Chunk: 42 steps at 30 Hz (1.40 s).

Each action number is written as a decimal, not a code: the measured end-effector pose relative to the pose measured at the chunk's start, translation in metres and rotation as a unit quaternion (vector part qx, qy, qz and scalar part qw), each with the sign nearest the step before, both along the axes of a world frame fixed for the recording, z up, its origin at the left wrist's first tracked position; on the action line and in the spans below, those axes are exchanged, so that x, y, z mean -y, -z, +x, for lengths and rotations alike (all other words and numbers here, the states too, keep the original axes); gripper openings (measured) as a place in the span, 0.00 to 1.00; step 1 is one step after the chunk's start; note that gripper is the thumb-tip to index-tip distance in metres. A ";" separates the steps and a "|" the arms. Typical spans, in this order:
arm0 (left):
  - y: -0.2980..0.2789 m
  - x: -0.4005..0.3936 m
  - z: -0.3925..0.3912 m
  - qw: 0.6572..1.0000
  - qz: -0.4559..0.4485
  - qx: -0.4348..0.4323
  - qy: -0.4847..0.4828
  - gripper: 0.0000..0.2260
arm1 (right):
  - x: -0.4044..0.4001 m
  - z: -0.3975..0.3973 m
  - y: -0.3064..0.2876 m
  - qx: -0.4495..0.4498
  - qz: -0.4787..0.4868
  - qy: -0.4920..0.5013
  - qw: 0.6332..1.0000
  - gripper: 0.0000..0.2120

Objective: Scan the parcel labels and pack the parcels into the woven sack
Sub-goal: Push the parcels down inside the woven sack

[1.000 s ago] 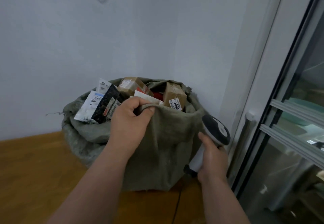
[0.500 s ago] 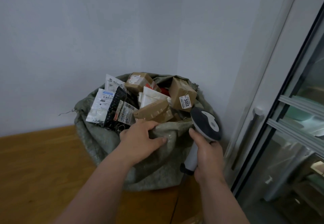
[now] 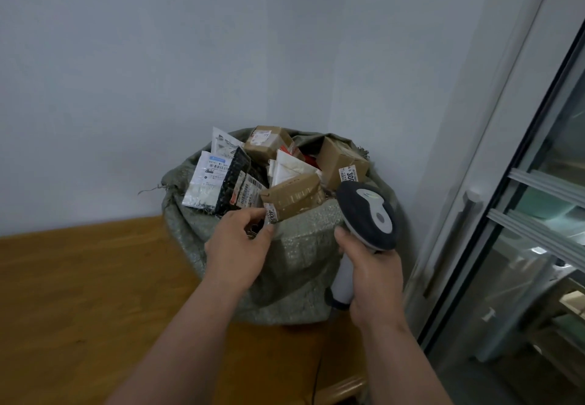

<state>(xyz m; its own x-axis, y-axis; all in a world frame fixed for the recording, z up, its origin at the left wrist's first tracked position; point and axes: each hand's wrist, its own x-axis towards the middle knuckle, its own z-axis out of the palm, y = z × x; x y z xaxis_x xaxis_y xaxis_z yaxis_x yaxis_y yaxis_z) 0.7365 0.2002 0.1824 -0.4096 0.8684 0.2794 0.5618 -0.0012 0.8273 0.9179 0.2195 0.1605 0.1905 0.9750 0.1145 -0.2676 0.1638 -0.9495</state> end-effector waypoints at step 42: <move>0.105 0.257 -0.401 0.939 0.000 0.186 -0.288 0.06 | 0.191 -0.440 0.060 0.108 -0.215 -0.407 0.881 0.07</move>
<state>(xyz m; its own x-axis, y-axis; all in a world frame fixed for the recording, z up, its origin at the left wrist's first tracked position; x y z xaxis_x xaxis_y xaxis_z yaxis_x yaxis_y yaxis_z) 0.3354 -0.0569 0.0770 -0.8809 0.4728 0.0239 0.1419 0.2156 0.9661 0.4779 0.0286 0.1003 -0.5723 0.7407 -0.3519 0.0651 -0.3867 -0.9199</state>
